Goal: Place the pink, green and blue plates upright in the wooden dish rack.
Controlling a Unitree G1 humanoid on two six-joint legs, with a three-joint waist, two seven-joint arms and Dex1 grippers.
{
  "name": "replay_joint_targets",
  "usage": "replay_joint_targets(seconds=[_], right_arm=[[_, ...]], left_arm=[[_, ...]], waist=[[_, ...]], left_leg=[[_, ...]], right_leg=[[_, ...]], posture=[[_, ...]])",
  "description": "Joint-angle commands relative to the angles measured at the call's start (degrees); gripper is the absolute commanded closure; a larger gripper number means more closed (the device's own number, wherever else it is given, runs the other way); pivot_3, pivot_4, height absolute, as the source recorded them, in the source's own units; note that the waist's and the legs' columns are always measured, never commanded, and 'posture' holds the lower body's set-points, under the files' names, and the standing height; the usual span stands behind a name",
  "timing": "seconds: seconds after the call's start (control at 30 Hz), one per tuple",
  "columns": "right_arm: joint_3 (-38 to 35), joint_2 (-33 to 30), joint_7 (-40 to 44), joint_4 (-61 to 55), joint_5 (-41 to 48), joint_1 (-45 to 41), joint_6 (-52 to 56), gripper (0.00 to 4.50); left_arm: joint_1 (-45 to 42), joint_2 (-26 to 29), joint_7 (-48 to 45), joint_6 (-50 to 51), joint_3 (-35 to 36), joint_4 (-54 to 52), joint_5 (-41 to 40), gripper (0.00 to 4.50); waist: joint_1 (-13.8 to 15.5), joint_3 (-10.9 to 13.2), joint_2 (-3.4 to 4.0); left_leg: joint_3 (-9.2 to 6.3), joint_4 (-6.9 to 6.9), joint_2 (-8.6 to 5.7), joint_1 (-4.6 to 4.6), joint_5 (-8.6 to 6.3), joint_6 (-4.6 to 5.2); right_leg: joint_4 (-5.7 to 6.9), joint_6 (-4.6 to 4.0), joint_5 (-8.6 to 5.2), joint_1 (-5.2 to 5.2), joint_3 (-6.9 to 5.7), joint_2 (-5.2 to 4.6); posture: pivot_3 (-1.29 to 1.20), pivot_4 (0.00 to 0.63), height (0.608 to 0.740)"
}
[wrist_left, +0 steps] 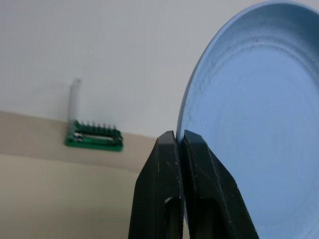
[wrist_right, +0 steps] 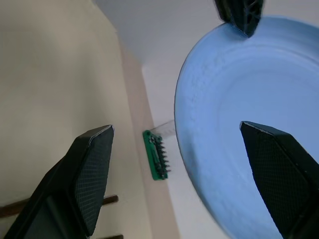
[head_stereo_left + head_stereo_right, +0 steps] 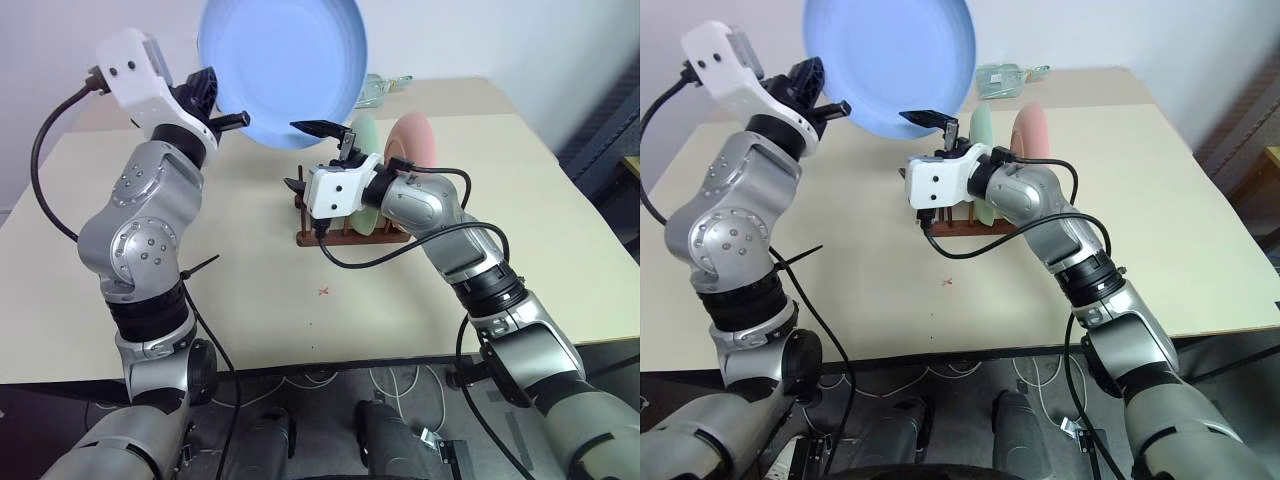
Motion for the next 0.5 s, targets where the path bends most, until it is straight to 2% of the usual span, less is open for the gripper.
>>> replay_joint_targets(seconds=[0.03, 0.13, 0.17, 0.27, 0.3, 0.43, 0.5], right_arm=[[-1.01, -0.24, -5.0, 1.61, -4.17, -4.02, -1.87, 0.36], [-1.03, -0.52, -7.68, 4.19, -6.48, -5.68, -2.82, 0.36], [-1.11, -0.47, -8.09, 4.87, -6.63, -6.1, -3.08, 0.62], [-1.28, -0.26, -8.39, 5.85, -6.3, -6.62, -3.9, 1.67], [-1.25, -0.22, -8.44, 5.91, -6.31, -6.63, -4.09, 2.3], [-1.21, -0.08, -8.41, 5.07, -6.63, -5.93, -4.43, 4.31], [-1.15, 0.05, -8.56, 4.72, -7.01, -5.64, -4.58, 4.5]], left_arm=[[-2.56, 0.12, 0.17, 1.16, -0.16, -4.06, -1.65, 4.45], [-2.83, -0.05, -0.26, 1.93, -0.46, -4.73, -2.37, 4.45], [-2.81, -0.09, -0.33, 2.06, -0.51, -4.86, -2.49, 4.49], [-2.65, -0.14, -0.16, 2.15, -0.27, -4.66, -2.62, 4.5], [-2.63, -0.15, -0.16, 2.08, -0.05, -4.45, -2.68, 4.5], [-2.47, -0.7, -0.31, 1.11, 0.91, -3.9, -3.11, 4.5], [-2.4, -1.83, -0.06, -0.04, 2.5, -3.37, -3.98, 3.86]], waist=[[-0.06, 0.0, 0.0], [-0.08, 0.0, 0.0], [-0.05, 0.0, 0.0], [-0.03, 0.0, -0.01], [-0.03, 0.0, -0.01], [-0.11, 0.0, 0.0], [-0.05, 0.0, 0.0]], left_leg=[[0.0, 0.0, 0.0, 0.0, 0.0, 0.0], [0.0, -0.01, 0.0, 0.0, 0.01, -0.02], [0.01, -0.01, 0.0, 0.01, 0.02, -0.03], [0.0, -0.01, 0.0, 0.0, 0.03, -0.05], [0.01, -0.01, 0.0, 0.0, 0.03, -0.06], [0.01, -0.02, 0.0, 0.01, 0.03, -0.06], [0.01, -0.01, 0.0, 0.0, 0.04, -0.06]], right_leg=[[0.0, 0.0, 0.0, 0.0, 0.0, 0.0], [0.0, 0.0, 0.0, 0.0, 0.0, 0.0], [0.0, 0.0, 0.0, 0.0, 0.01, 0.0], [0.0, 0.0, 0.0, 0.0, 0.01, 0.0], [0.0, 0.0, 0.0, 0.0, 0.01, 0.0], [0.0, 0.0, 0.0, 0.0, 0.01, 0.01], [-0.01, 0.0, 0.0, 0.0, 0.01, 0.02]], posture=[[0.0, 0.15, 0.74], [0.0, 0.15, 0.74], [0.0, 0.15, 0.74], [0.0, 0.15, 0.74], [0.0, 0.15, 0.74], [0.0, 0.15, 0.74], [0.0, 0.15, 0.74]])
